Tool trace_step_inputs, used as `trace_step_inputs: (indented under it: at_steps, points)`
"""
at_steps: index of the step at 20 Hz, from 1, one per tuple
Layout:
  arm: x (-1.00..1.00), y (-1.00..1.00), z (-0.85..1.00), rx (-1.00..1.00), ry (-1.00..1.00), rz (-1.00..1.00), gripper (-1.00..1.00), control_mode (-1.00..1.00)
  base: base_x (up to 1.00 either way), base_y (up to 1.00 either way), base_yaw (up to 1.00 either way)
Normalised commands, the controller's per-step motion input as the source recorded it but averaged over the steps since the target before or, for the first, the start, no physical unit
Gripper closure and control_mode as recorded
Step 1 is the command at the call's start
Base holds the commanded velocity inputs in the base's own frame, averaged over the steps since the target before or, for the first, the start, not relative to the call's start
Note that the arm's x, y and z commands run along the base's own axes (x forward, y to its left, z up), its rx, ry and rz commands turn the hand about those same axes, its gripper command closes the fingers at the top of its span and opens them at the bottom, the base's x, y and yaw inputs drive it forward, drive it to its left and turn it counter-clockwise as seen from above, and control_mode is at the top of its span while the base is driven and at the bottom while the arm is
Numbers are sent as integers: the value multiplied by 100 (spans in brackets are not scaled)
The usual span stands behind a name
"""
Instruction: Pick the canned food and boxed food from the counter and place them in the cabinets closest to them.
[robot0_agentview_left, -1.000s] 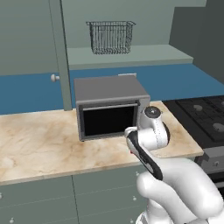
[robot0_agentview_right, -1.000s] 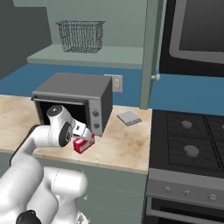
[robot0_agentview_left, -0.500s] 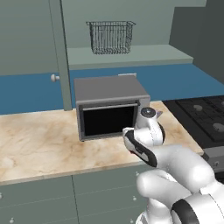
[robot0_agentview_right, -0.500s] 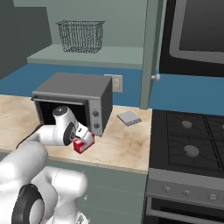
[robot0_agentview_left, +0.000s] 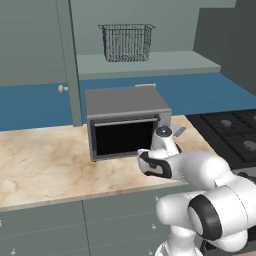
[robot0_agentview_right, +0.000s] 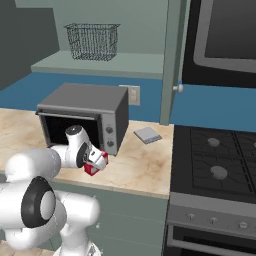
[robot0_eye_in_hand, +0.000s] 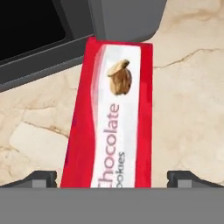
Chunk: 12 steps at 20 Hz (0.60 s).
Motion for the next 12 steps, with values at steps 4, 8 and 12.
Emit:
trace_step_inputs:
  at_steps: [4, 8, 12]
  points:
    - [0, 0, -45, 0, 0, -5, 100, -100, 0, 0, 0]
    - [1, 0, 0, 0, 0, 0, 100, -100, 0, 0, 0]
    - [0, -2, 31, 1, 0, -2, 100, -100, 0, 0, 0]
